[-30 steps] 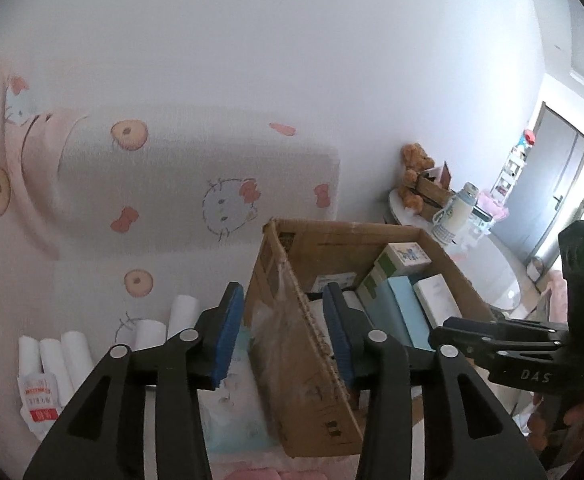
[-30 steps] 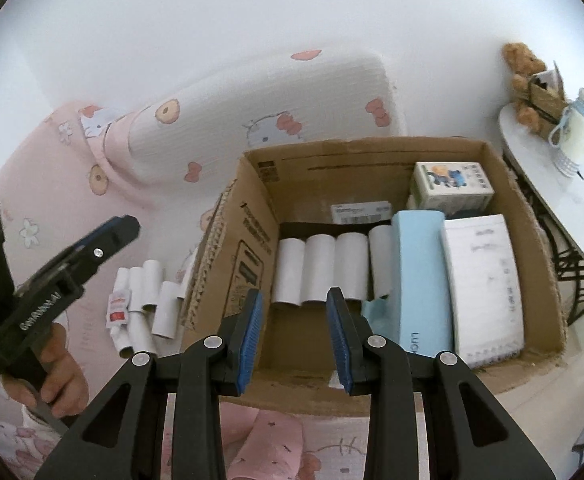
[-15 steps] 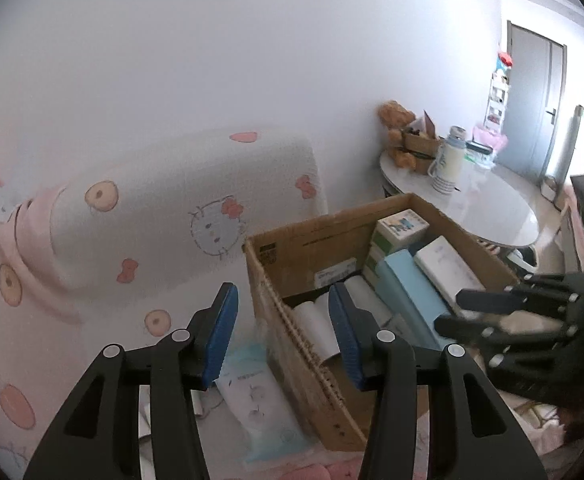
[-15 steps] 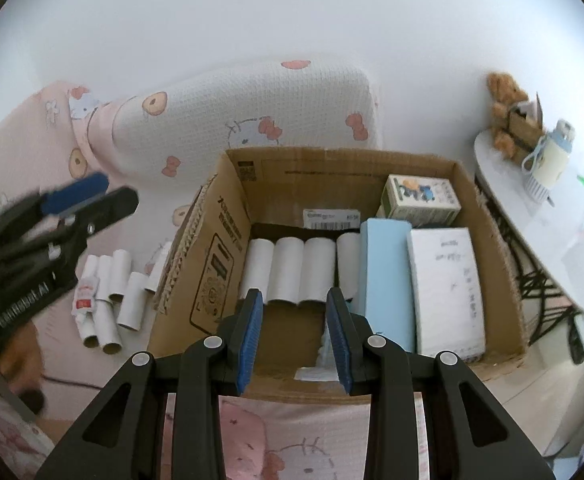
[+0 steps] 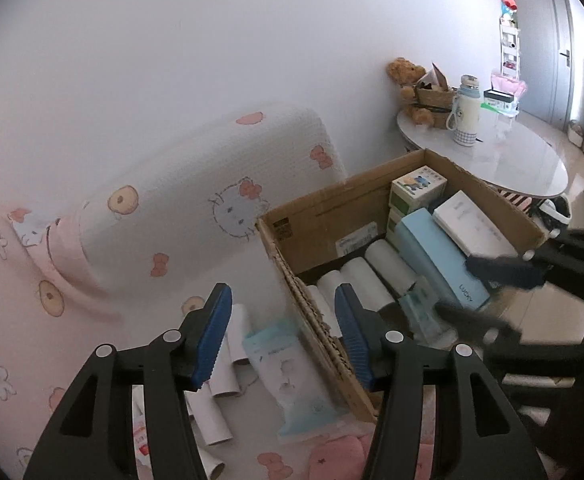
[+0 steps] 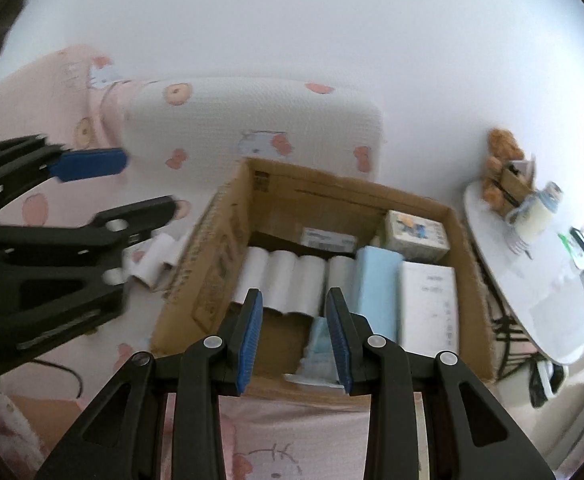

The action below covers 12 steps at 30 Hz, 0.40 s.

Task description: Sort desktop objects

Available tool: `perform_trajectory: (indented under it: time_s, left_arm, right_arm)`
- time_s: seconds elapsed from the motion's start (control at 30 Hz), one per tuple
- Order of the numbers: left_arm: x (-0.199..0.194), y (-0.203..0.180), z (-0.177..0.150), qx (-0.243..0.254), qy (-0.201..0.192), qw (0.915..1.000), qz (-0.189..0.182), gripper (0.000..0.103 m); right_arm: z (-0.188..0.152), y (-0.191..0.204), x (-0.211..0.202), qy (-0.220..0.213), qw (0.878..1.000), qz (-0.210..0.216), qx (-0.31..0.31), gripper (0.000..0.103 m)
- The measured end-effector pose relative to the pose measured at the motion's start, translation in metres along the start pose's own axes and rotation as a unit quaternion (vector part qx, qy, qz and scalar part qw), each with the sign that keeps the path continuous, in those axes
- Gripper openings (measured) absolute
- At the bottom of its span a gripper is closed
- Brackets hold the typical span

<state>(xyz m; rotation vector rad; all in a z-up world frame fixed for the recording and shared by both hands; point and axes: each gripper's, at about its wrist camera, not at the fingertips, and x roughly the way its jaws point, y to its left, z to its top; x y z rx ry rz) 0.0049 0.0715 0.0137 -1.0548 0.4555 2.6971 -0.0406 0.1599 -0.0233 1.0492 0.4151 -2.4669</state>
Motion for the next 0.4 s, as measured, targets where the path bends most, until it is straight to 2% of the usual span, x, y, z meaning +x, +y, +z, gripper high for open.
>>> perform_trajectory:
  time_s: [0.13, 0.4]
  left_arm:
    - [0.0033, 0.0021, -0.0015, -0.004, 0.010, 0.9999, 0.003, 0.058]
    - [0.0072, 0.0016, -0.0028, -0.003, 0.019, 0.9998, 0.003, 0.058]
  right_arm:
    - [-0.0016, 0.0064, 0.0077, 0.016, 1.000, 0.023, -0.012, 0.029]
    - [-0.0012, 0.0011, 0.0077, 0.016, 1.000, 0.012, 0.002, 0.029]
